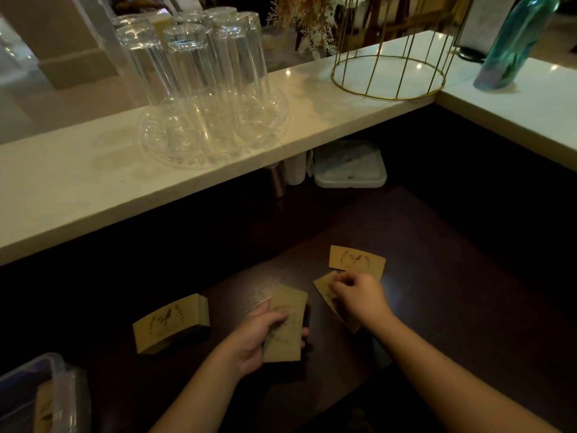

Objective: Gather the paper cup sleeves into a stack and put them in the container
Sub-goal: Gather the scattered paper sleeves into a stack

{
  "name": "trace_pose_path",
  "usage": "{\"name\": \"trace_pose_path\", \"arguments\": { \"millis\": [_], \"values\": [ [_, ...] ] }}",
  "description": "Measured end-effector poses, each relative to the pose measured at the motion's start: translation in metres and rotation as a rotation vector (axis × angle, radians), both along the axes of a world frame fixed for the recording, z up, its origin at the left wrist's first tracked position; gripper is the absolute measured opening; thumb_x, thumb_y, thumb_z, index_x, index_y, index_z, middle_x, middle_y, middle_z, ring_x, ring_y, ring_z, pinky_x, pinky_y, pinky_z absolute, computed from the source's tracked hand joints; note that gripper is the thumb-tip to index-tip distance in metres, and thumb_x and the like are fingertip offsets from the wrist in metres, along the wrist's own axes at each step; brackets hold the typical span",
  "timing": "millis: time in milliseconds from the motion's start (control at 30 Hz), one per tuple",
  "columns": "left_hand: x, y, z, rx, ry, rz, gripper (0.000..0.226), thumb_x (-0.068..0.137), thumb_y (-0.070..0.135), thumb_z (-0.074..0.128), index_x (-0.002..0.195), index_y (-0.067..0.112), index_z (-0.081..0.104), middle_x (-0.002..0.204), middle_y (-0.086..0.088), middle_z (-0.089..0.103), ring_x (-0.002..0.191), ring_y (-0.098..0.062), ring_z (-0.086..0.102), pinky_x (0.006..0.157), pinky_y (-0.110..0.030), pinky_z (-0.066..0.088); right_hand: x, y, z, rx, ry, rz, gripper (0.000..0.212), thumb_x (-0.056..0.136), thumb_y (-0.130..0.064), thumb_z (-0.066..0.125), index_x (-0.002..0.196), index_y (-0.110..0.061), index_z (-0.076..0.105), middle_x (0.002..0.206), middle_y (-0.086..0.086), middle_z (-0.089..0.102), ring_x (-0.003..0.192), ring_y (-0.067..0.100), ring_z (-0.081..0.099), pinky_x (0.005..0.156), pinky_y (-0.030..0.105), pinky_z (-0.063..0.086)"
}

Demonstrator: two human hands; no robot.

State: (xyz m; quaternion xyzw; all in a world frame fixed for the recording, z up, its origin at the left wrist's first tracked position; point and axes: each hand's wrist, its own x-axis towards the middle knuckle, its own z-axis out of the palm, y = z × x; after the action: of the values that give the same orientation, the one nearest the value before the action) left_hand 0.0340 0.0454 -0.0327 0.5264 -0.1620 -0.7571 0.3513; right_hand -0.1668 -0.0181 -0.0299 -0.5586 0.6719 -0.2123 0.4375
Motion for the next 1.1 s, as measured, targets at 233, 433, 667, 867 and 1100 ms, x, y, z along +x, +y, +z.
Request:
{"name": "trace_pose_path", "arguments": {
  "millis": [233,433,667,867,1100],
  "values": [
    [0.031,0.003,0.0,-0.015,-0.033,0.098,0.025,0.096,0.008,0.049,0.119,0.016,0.053,0.092,-0.025,0.074,0.085,-0.036,0.072,0.062,-0.044,0.061,-0.022,0.011,-0.023,-0.09,0.47,0.096,0.043,0.082,-0.053,0.06,0.088,-0.01,0.066,0.104,0.009,0.055,0.098,0.026,0.053,0.073,0.035,0.047],
    [0.033,0.001,-0.001,0.013,-0.037,0.181,0.035,0.094,0.023,0.052,0.128,0.015,0.047,0.114,-0.031,0.065,0.091,-0.039,0.071,0.062,-0.045,0.06,-0.014,0.024,-0.033,-0.109,0.601,0.164,0.046,0.081,-0.046,0.061,0.111,-0.012,0.063,0.112,0.01,0.057,0.107,0.028,0.051,0.086,0.038,0.047],
    [0.02,-0.006,-0.008,0.058,-0.037,0.164,0.053,0.087,0.056,0.05,0.113,0.012,0.065,0.108,-0.025,0.071,0.101,-0.038,0.067,0.081,-0.047,0.057,-0.013,0.014,-0.006,0.204,-0.257,-0.164,0.011,0.088,-0.018,0.064,0.083,-0.013,0.073,0.077,0.006,0.075,0.072,0.016,0.068,0.064,0.032,0.052],
    [-0.008,-0.017,-0.01,0.035,0.036,0.112,0.051,0.089,0.054,0.048,0.118,0.016,0.065,0.116,-0.019,0.069,0.106,-0.036,0.066,0.093,-0.052,0.049,0.021,0.03,0.01,0.308,-0.539,-0.082,0.01,0.087,-0.016,0.065,0.083,-0.01,0.073,0.079,0.009,0.077,0.067,0.017,0.071,0.059,0.027,0.056],
    [-0.012,-0.013,-0.007,-0.001,-0.089,0.125,0.03,0.092,0.004,0.053,0.12,0.013,0.056,0.103,-0.024,0.071,0.088,-0.037,0.071,0.07,-0.046,0.057,0.02,0.009,-0.001,0.077,-0.126,0.089,0.004,0.086,-0.026,0.067,0.083,-0.024,0.069,0.077,-0.005,0.068,0.065,-0.001,0.063,0.056,0.016,0.049]
  ]
}}
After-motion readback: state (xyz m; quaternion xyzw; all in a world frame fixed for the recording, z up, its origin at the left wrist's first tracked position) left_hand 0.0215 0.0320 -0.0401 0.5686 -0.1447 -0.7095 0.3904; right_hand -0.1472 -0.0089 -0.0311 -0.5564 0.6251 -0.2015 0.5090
